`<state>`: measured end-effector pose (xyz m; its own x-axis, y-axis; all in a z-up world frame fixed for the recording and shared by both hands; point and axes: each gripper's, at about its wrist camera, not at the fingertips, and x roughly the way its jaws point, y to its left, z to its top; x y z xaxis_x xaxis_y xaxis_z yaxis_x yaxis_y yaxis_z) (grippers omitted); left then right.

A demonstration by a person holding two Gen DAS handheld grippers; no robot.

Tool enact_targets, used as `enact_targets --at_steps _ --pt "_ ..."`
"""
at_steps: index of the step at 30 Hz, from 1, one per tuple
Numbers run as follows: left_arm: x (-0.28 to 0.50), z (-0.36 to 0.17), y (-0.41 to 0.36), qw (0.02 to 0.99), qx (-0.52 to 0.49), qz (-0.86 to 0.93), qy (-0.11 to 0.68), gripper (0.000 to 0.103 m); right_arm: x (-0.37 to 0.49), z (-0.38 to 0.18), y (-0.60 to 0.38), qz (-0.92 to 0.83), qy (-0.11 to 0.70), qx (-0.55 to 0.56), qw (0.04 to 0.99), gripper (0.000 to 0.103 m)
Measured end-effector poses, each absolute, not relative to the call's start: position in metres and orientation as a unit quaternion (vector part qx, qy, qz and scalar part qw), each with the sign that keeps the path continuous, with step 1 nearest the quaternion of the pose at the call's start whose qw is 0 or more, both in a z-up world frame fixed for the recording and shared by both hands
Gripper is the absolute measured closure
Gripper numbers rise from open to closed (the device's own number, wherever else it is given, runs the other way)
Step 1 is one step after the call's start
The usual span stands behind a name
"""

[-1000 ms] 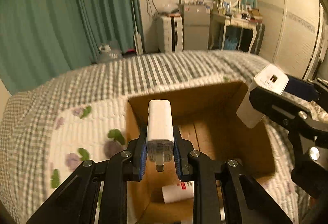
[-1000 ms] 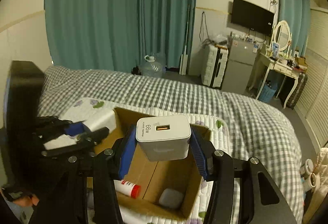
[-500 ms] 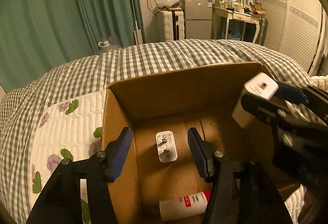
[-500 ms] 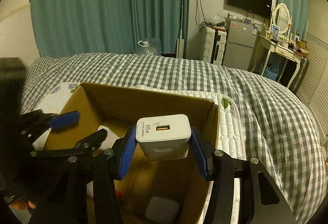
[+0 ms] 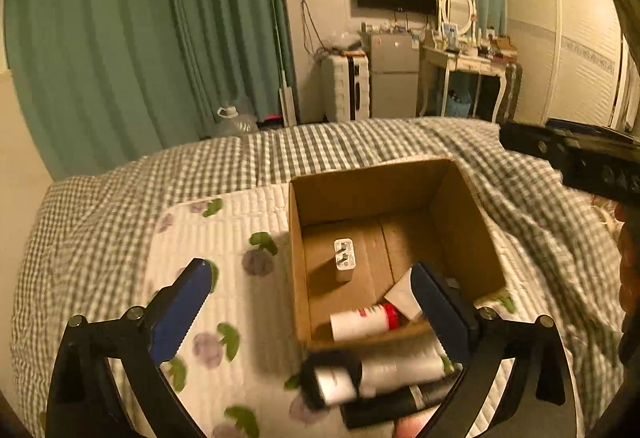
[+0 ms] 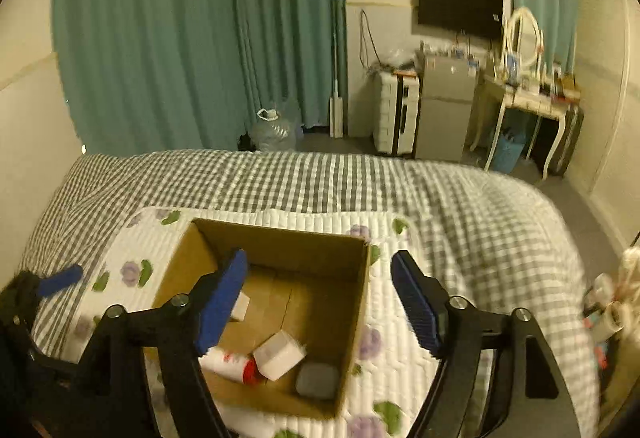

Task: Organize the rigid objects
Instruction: 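Grasp the pink rose-patterned card case with the right tool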

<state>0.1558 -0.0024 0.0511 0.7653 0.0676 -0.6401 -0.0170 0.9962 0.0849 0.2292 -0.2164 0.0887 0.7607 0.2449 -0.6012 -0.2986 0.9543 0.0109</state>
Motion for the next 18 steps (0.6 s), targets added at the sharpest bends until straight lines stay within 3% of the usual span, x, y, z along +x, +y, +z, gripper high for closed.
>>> enact_targets --at_steps 4,9,18 --pt "0.115 0.077 -0.002 0.945 0.042 0.021 0.325 0.000 0.179 0.117 -0.214 0.144 0.306 -0.077 0.938 0.013" --pt "0.073 0.086 -0.003 0.946 0.050 0.018 0.321 0.000 0.113 0.118 -0.207 0.136 0.321 -0.103 0.931 0.010" --pt "0.038 0.020 0.011 0.932 0.008 0.011 0.362 0.000 0.053 0.020 -0.206 0.106 0.391 -0.075 0.911 0.010"
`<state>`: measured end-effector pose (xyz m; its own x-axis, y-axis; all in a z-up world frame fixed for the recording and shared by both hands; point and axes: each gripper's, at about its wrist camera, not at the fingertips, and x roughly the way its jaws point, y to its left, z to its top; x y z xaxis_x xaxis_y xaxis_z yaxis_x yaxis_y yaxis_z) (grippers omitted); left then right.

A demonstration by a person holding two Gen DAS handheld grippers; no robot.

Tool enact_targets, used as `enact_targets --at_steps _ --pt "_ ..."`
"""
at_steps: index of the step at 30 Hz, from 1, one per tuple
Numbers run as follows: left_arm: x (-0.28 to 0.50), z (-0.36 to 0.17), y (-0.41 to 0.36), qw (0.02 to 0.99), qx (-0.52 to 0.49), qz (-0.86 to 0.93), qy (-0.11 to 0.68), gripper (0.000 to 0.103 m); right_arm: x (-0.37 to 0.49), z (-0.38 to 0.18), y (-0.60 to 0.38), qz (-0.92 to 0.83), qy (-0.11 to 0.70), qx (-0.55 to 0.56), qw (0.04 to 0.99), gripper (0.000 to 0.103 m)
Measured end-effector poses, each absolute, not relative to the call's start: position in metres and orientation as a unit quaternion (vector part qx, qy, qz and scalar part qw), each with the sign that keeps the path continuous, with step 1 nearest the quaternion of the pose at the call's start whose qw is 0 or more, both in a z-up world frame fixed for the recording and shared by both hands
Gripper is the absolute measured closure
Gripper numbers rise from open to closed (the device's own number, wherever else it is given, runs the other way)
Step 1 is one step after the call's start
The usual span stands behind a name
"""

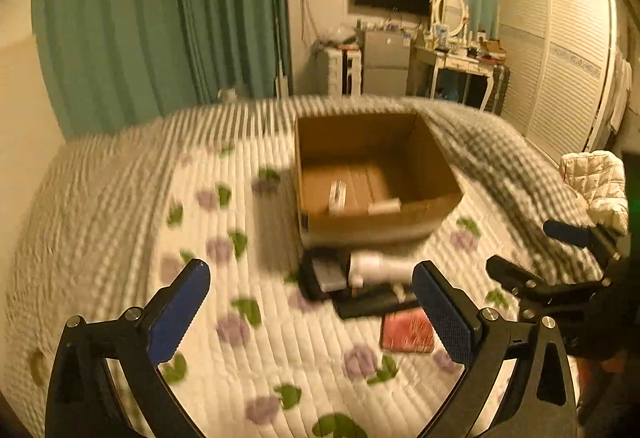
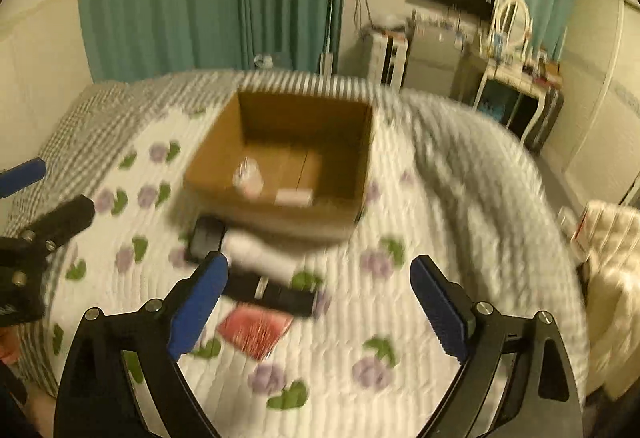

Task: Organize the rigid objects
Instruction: 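Grasp the pink rose-patterned card case with the right tool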

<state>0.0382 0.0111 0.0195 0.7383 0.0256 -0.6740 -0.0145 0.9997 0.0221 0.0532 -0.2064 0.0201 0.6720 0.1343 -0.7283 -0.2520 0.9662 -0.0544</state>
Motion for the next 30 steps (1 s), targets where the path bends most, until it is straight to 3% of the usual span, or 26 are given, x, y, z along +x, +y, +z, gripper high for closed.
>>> enact_targets --at_steps 8,16,25,30 --pt "0.042 -0.059 0.042 0.917 -0.015 0.034 0.398 0.000 0.058 -0.068 -0.184 0.124 0.441 -0.100 0.883 0.010" --pt "0.051 -0.097 0.050 0.902 -0.002 0.040 0.429 0.000 0.077 -0.128 -0.156 0.174 0.492 -0.097 0.847 0.010" --pt "0.052 -0.107 0.055 0.897 -0.011 0.046 0.440 0.000 0.092 -0.155 -0.145 0.181 0.511 -0.092 0.835 0.009" --pt "0.053 -0.106 0.051 0.895 -0.006 0.045 0.445 0.000 0.095 -0.150 -0.155 0.186 0.509 -0.066 0.838 0.017"
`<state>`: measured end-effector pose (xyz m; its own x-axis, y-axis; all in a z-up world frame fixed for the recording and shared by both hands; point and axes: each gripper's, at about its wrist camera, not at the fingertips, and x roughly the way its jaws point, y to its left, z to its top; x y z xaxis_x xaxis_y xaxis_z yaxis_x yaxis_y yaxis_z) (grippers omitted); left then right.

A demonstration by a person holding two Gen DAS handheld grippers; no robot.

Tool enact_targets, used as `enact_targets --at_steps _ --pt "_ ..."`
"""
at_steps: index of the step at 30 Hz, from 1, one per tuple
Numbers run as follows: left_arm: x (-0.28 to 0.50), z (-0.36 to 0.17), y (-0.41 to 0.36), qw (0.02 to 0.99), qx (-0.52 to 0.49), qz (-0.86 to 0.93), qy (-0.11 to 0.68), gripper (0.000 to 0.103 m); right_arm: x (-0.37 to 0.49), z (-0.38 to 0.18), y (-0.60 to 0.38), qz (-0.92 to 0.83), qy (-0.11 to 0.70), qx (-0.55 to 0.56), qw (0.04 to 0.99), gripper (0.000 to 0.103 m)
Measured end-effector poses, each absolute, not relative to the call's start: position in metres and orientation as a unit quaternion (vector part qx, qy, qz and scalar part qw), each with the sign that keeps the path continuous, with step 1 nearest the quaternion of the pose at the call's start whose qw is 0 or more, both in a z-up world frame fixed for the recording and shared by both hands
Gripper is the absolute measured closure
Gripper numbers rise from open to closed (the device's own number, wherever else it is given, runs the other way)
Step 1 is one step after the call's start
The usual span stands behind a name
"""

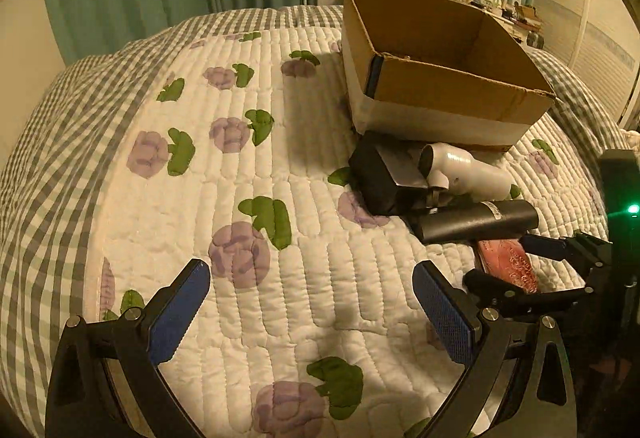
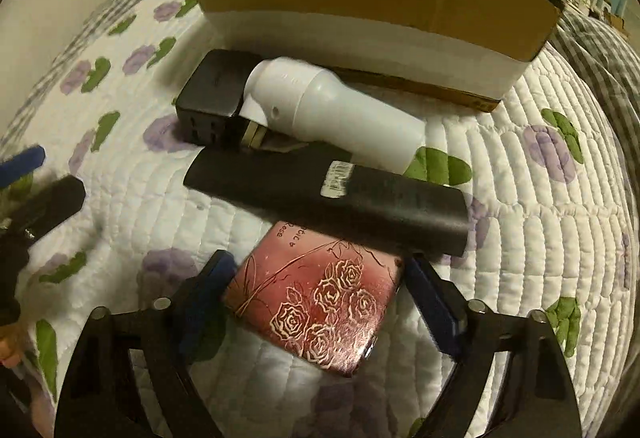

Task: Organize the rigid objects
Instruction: 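Grasp the pink rose-patterned card case with the right tool, then grasp the black remote upright with the left tool while the right holds the card case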

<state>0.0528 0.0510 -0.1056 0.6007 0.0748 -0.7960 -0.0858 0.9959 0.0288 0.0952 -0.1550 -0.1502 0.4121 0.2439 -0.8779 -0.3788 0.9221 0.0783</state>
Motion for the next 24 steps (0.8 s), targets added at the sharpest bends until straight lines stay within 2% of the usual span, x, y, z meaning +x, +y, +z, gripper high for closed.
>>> enact_targets --at_steps 11,19,22,24 --pt "0.071 -0.088 0.007 0.900 0.045 0.004 0.435 0.000 0.072 -0.106 -0.206 0.127 0.483 -0.083 0.862 0.017" --pt "0.109 -0.108 -0.056 0.878 0.153 -0.052 0.451 0.000 0.101 -0.091 -0.262 0.065 0.495 -0.036 0.866 0.017" --pt "0.120 -0.125 -0.081 0.862 0.204 -0.082 0.456 0.007 0.108 -0.091 -0.278 0.049 0.503 -0.005 0.863 0.017" --pt "0.126 -0.140 -0.093 0.844 0.228 -0.102 0.475 0.016 0.110 -0.090 -0.283 0.044 0.503 0.008 0.863 0.017"
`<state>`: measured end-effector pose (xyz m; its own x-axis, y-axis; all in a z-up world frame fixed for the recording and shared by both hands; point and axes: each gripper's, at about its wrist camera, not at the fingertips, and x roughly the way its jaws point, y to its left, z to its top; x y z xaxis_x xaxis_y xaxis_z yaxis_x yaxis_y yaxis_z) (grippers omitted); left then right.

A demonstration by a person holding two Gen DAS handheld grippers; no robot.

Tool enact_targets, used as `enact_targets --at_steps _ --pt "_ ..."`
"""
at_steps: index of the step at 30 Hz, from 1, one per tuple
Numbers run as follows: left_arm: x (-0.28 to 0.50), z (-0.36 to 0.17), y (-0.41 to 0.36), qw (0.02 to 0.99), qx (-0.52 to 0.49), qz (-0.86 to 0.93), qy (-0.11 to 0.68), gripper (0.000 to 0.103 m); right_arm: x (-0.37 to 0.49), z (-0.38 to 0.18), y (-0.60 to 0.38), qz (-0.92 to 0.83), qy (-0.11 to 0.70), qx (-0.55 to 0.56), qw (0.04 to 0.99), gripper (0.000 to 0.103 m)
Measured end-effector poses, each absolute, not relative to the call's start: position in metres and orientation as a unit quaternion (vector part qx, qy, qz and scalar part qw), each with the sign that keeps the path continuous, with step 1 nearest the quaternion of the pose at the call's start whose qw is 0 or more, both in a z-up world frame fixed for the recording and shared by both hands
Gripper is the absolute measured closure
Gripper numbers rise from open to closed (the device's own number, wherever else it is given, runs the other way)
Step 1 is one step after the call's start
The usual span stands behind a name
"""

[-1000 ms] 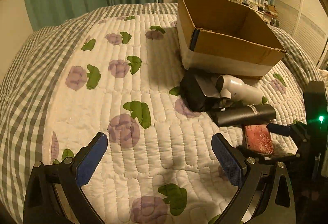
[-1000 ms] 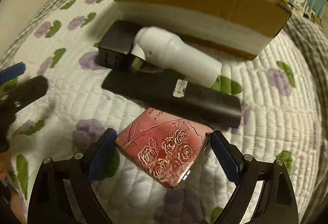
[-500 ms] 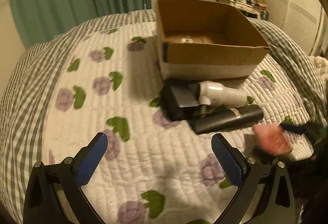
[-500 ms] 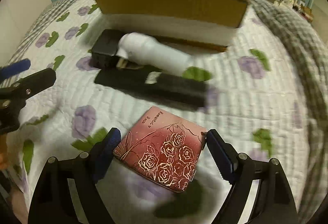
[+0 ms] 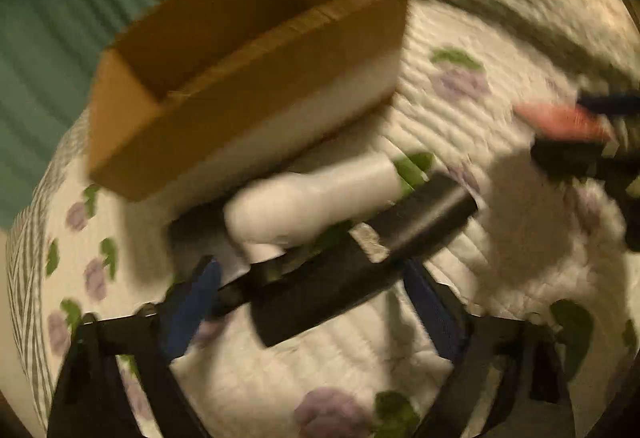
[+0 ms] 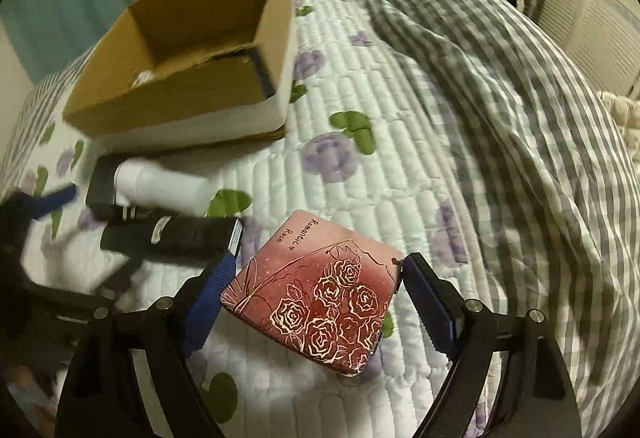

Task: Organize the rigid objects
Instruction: 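Grasp the black remote upright with the left tool while the right holds the card case, then lower the remote and card case into the box and open both tools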

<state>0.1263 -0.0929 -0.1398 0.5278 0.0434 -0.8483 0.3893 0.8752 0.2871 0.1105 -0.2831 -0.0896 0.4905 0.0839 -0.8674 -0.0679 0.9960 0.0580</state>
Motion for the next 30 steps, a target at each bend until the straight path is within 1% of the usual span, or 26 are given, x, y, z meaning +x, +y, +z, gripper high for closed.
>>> enact_targets --at_steps 1,3,4,5,7,9,13,18,26,30 --pt "0.128 -0.145 -0.097 0.837 0.230 -0.115 0.483 0.017 0.112 -0.088 -0.285 0.043 0.503 0.010 0.863 0.017" --pt "0.131 -0.153 -0.105 0.830 0.256 -0.112 0.483 0.024 0.113 -0.090 -0.281 0.042 0.501 0.010 0.865 0.017" --pt "0.131 -0.154 -0.107 0.828 0.263 -0.117 0.482 0.032 0.114 -0.090 -0.280 0.044 0.501 0.011 0.864 0.017" --pt "0.132 -0.154 -0.109 0.823 0.257 -0.137 0.488 0.047 0.115 -0.091 -0.280 0.045 0.502 0.013 0.864 0.017" --pt "0.133 -0.151 -0.108 0.823 0.256 -0.140 0.488 0.051 0.117 -0.094 -0.280 0.046 0.503 0.015 0.863 0.017" --pt "0.133 -0.146 -0.106 0.825 0.256 -0.146 0.482 0.058 0.119 -0.098 -0.279 0.044 0.505 0.015 0.862 0.017" --pt "0.127 -0.126 -0.101 0.832 0.239 -0.151 0.478 0.065 0.114 -0.093 -0.281 0.042 0.499 0.013 0.866 0.017" --pt "0.116 -0.085 -0.090 0.853 0.210 -0.150 0.454 0.082 0.109 -0.073 -0.277 0.046 0.479 0.008 0.876 0.017" --pt "0.103 -0.032 -0.060 0.888 0.130 -0.122 0.425 0.084 0.097 -0.038 -0.271 0.057 0.450 0.006 0.891 0.017" --pt "0.103 -0.002 -0.049 0.900 0.112 -0.113 0.405 0.084 0.093 -0.015 -0.269 0.067 0.431 0.011 0.900 0.017"
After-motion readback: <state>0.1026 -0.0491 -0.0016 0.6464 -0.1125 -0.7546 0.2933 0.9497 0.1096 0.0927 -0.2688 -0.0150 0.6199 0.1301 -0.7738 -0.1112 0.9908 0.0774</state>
